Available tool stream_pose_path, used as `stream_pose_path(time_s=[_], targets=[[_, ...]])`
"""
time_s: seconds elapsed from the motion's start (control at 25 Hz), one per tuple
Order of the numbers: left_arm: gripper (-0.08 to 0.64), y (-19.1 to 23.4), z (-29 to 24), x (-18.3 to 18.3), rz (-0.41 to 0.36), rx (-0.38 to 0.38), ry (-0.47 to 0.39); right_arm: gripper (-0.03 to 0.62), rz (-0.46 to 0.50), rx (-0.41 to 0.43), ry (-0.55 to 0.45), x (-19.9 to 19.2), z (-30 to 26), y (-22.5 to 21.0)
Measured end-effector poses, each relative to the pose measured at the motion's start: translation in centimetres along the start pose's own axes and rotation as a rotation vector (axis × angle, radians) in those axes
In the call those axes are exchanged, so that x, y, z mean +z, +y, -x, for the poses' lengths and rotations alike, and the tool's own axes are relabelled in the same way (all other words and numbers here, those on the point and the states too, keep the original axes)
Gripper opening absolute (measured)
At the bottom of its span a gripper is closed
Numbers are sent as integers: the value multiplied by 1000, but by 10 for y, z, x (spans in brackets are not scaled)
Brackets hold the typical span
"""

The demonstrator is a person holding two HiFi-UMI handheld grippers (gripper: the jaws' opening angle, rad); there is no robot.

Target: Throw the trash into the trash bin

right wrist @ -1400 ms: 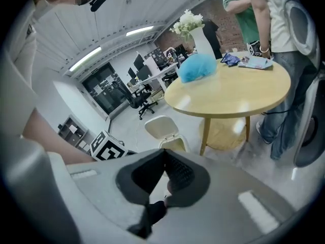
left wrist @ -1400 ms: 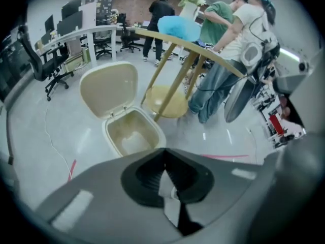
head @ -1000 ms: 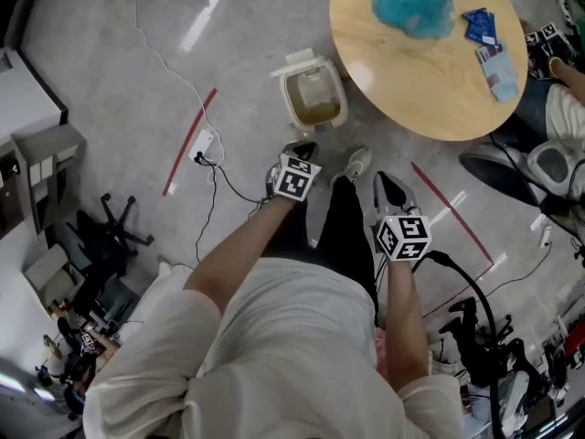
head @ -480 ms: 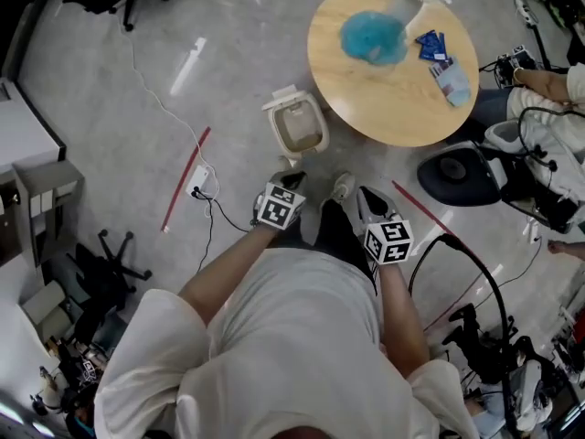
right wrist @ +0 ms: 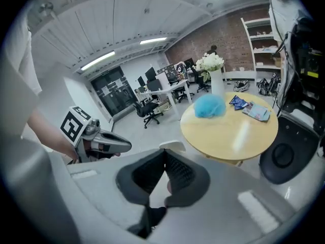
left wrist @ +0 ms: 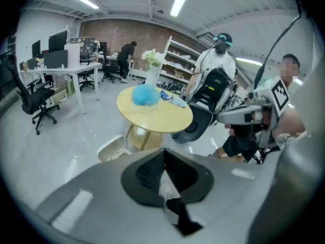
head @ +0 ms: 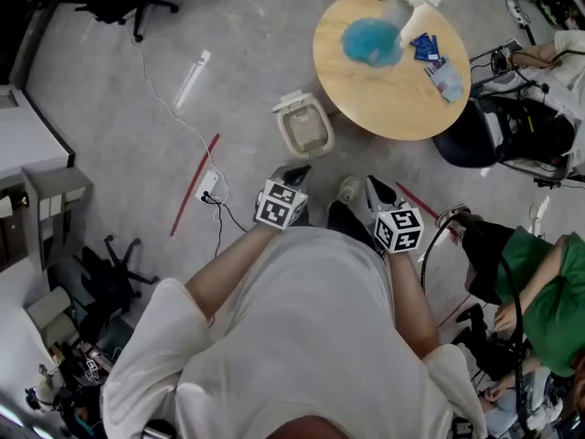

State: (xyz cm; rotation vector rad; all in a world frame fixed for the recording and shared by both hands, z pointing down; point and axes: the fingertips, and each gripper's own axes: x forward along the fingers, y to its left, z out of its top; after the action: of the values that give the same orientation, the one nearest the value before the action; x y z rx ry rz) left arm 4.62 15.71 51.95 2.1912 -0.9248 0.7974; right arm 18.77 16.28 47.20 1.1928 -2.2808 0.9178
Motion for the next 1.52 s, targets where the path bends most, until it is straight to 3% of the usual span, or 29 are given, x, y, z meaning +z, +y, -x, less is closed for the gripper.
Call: stream_pose_path(time_s=[0.36, 1.04, 1.52], targets=[[5, -3, 41, 23, -42, -3, -91, 0, 26, -1, -41, 13, 8, 13], [6, 0, 44, 19, -9, -46, -61, 0, 60, 4, -51, 24, 0, 38], [5, 29, 52, 24, -49, -91, -33, 0, 32, -65, -76, 33, -13, 46]])
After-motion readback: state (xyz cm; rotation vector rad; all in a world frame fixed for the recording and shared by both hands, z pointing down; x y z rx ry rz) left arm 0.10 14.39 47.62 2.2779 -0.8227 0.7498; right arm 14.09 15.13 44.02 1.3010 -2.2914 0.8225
